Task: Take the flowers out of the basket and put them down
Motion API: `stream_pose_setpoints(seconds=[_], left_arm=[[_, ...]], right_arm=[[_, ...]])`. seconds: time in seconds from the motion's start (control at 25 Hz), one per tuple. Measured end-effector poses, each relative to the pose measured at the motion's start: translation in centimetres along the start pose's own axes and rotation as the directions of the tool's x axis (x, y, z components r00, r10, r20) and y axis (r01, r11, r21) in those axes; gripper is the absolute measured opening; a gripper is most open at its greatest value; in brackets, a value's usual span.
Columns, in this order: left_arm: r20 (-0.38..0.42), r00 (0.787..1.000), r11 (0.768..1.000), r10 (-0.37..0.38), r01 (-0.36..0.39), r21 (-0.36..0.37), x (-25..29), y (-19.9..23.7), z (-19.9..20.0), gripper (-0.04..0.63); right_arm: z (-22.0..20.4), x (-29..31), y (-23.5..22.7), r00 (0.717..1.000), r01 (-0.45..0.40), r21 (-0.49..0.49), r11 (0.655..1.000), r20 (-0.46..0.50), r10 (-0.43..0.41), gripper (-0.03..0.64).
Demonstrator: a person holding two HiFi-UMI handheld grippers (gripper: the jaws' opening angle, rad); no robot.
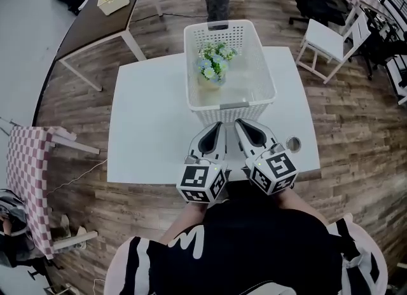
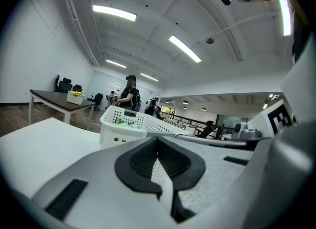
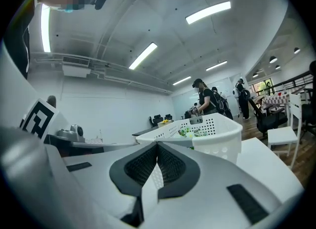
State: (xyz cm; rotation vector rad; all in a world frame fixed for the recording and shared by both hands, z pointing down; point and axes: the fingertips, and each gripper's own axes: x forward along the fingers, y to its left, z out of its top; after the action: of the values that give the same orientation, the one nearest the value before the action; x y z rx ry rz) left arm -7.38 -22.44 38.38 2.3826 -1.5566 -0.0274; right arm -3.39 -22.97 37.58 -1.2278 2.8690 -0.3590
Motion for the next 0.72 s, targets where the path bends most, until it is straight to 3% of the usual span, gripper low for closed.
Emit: stream_pose_setpoints(seconds=[0.4,0.72], left_arm=[[0.005,1.0,0.999,0.007,-0.007,0.049,3.0,0.4,4.7,0.005],[-0.003,0.999,0.996,0.035,-0.035,0.076,5.1,1.6,8.9,0.005]], right_arm=[[4.8,2.5,-2.3,0.999,0.001,-0.01,1.0,0.032,0.0,0.015],[8.6,5.6,-3.1,0.999,-0.04,-0.047,0.998,-0.007,0.04,0.015]])
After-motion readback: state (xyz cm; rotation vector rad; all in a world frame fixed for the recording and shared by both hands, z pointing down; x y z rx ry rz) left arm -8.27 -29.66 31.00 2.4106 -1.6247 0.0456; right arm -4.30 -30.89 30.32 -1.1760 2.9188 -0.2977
